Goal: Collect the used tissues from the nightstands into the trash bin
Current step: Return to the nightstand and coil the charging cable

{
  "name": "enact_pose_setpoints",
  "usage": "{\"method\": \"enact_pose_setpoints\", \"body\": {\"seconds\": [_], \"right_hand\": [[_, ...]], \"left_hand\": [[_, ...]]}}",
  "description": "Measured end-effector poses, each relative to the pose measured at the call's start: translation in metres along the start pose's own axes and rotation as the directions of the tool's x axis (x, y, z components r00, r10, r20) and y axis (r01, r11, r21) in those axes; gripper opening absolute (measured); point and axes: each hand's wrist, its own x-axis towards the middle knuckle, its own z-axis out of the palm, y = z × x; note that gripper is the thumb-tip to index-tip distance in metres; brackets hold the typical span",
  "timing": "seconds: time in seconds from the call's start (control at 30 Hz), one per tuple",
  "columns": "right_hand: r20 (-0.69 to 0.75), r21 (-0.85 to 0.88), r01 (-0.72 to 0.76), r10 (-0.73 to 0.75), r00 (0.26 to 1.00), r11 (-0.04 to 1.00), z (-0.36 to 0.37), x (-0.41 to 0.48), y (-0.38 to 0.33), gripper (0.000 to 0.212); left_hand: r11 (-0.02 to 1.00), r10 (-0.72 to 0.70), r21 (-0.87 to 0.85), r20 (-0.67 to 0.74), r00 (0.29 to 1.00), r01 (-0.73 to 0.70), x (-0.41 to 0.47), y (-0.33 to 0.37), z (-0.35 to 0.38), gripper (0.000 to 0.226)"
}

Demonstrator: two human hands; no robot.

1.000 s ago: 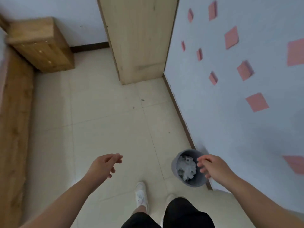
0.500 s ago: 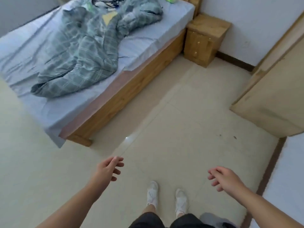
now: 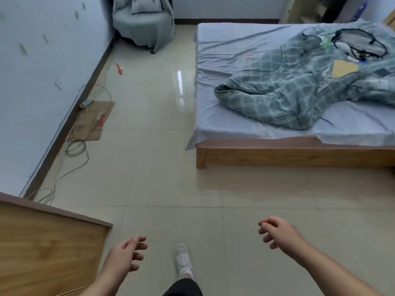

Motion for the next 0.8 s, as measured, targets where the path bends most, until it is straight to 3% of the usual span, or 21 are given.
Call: {"method": "enact_pose_setpoints", "body": {"seconds": [0.23, 0.4, 0.6, 0.8], "right_hand": [[0.08, -0.161, 0.054, -0.041, 0.996, 0.986, 0.053, 0.05, -0.111, 0.015], [0.139, -0.277, 0.017, 0.023, 0.99, 0.961, 0.076, 0.099, -0.153, 0.015], [0.192, -0.3, -0.041, 0.102, 0.976, 0.953, 0.096, 0.198, -0.212, 0.017], [0.252, -0.318, 0.059, 0.025, 0.967, 0.946, 0.104, 0.296, -0.355, 0.016]], "left_hand": [[0.998, -0.062, 0.003, -0.035, 0.997, 0.062, 0.072, 0.043, -0.062, 0.026], [0.999, -0.048, -0.015, -0.025, 0.999, 0.048, 0.124, 0.099, -0.073, 0.026], [0.997, -0.067, 0.044, -0.034, 0.997, 0.068, 0.195, 0.163, -0.075, 0.025], [0.991, -0.134, 0.009, -0.13, 0.982, 0.136, 0.258, 0.239, -0.104, 0.022]]}}
